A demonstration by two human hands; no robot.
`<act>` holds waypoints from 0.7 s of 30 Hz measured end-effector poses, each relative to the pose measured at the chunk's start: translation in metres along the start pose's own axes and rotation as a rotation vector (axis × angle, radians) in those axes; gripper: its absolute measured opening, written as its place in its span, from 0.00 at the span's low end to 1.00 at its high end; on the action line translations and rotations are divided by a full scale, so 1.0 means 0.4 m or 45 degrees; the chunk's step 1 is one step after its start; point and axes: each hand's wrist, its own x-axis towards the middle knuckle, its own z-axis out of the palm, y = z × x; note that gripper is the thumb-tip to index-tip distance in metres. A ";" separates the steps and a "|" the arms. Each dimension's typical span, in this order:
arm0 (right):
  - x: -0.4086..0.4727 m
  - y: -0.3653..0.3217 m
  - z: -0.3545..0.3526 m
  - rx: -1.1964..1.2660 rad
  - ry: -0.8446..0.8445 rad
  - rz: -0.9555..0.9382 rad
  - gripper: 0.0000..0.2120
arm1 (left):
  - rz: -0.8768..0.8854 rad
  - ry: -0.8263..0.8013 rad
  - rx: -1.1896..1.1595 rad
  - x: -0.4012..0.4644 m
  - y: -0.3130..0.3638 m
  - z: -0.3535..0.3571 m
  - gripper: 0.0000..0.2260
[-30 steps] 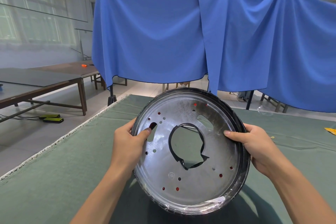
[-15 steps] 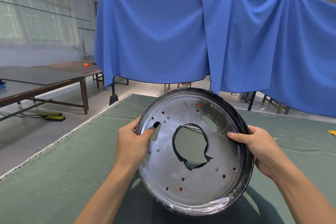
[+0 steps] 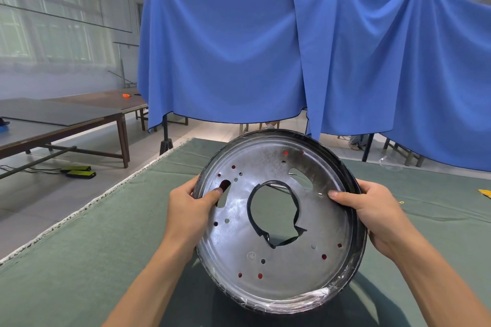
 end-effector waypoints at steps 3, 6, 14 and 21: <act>-0.002 -0.004 0.002 -0.014 0.002 0.013 0.07 | -0.012 0.007 0.014 0.001 0.000 -0.001 0.09; -0.004 -0.006 0.001 -0.041 0.005 0.043 0.07 | -0.060 -0.012 -0.007 0.000 0.002 -0.004 0.09; -0.014 -0.005 -0.008 -0.125 0.041 0.170 0.05 | -0.246 -0.061 0.068 0.002 0.000 0.002 0.06; -0.033 -0.013 -0.029 -0.218 0.013 0.397 0.03 | -0.414 -0.170 0.252 0.010 0.055 -0.004 0.06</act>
